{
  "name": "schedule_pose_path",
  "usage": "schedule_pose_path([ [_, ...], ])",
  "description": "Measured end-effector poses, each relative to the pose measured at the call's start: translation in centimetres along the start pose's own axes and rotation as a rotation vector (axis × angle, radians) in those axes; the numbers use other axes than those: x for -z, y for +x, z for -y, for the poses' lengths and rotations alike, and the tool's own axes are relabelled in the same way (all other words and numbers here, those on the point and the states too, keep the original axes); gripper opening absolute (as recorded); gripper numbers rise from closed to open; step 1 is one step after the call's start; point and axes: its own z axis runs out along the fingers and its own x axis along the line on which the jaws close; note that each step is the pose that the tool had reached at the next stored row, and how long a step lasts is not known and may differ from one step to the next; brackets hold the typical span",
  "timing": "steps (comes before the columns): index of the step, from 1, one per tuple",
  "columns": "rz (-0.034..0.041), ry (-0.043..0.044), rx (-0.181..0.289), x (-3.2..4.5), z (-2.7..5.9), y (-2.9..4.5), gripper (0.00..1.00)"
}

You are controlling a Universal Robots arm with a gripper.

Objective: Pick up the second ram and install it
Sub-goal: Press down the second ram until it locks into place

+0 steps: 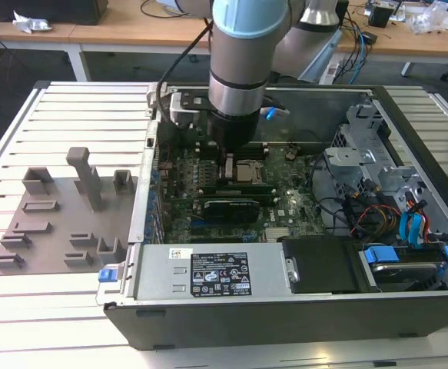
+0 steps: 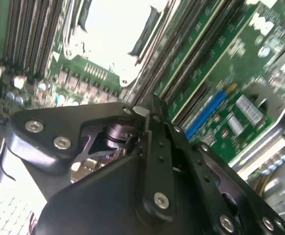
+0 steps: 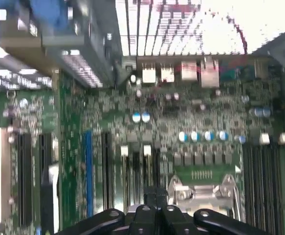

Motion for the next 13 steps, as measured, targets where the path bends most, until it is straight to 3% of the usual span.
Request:
schedule_pose_path([
  [2, 0.0004, -0.023, -0.001, 0.15, 2.33, -0.09, 0.1],
  [3, 0.0001, -0.0249, -0.001, 0.51, 2.54, -0.1, 0.1],
  [5, 0.0003, -0.025, -0.001, 3.05, 2.38, -0.18, 0.1],
  [7, 0.0002, -0.0249, -0.001, 4.63, 2.28, -0.23, 0.1],
  [9, 0.0002, -0.025, -0.001, 5.25, 2.25, -0.25, 0.1],
  [13, 0.0015, -0.025, -0.001, 5.3, 2.24, -0.25, 0.1],
])
